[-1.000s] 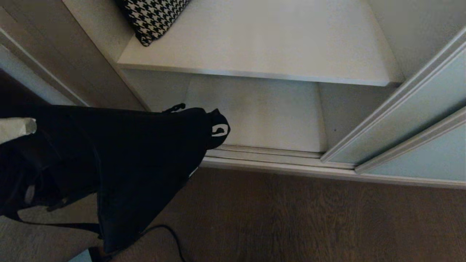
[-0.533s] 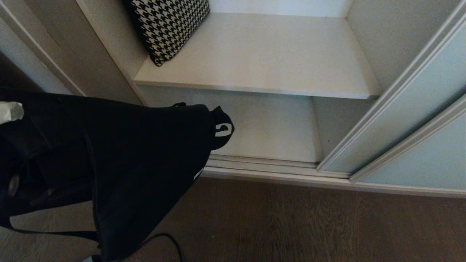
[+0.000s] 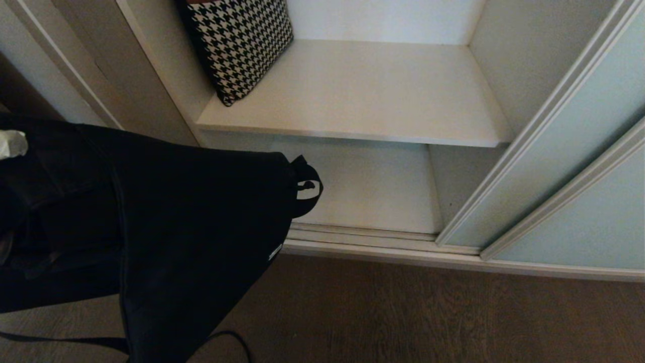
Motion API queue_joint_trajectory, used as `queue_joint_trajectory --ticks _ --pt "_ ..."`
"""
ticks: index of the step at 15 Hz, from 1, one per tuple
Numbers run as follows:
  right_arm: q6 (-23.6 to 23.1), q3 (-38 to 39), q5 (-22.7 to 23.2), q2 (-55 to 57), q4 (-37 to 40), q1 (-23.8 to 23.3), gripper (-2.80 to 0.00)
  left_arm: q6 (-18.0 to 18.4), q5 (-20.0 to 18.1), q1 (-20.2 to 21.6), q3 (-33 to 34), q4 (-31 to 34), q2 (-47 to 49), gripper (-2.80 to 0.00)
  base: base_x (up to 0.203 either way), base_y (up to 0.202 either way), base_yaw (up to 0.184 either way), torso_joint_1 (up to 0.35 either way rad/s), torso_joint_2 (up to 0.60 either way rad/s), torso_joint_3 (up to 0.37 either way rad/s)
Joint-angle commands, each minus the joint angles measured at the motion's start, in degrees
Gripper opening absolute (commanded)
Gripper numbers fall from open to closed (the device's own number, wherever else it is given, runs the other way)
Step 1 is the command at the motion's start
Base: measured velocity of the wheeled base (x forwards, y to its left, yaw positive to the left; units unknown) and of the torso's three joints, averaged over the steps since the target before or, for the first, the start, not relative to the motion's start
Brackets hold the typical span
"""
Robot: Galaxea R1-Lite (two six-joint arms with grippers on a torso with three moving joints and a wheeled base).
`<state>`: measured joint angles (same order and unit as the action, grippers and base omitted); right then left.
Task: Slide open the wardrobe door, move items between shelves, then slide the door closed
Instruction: Place the bag on the higher shelf
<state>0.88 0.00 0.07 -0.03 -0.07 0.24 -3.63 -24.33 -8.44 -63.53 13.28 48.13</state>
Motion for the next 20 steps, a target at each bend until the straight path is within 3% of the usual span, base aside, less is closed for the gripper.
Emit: queue_joint_trajectory --ticks 1,9,12,15,20 --pt "0.0 0.0 0.01 -0.24 -0.01 0.02 -2.8 -0.06 -0.1 0.0 -0.24 0.12 0.56 -2.8 0.0 0.0 0.0 0.0 0.0 0.0" --pt "0.09 0.0 0.01 -0.24 -0.01 0.02 -2.8 0.03 -0.53 -0.07 -3.36 -1.53 1.25 -2.8 0.0 0.0 0.0 0.003 0.0 0.03" --pt "0.0 0.0 0.01 -0.24 -0.01 0.02 -2.8 -0.08 -4.76 -0.12 -5.34 -4.85 3.67 -2.8 0.0 0.0 0.0 0.0 0.0 0.0" --pt "0.0 0.0 0.01 -0.24 -0.01 0.02 -2.8 -0.16 -8.38 -0.42 -9.44 -7.06 8.37 -2.8 0.0 0.0 0.0 0.0 0.0 0.0" --pt "0.0 0.0 0.01 -0.24 -0.01 0.02 -2.8 0.25 -8.61 -3.85 -19.79 -9.05 19.52 -2.8 0.0 0.0 0.0 0.0 0.0 0.0"
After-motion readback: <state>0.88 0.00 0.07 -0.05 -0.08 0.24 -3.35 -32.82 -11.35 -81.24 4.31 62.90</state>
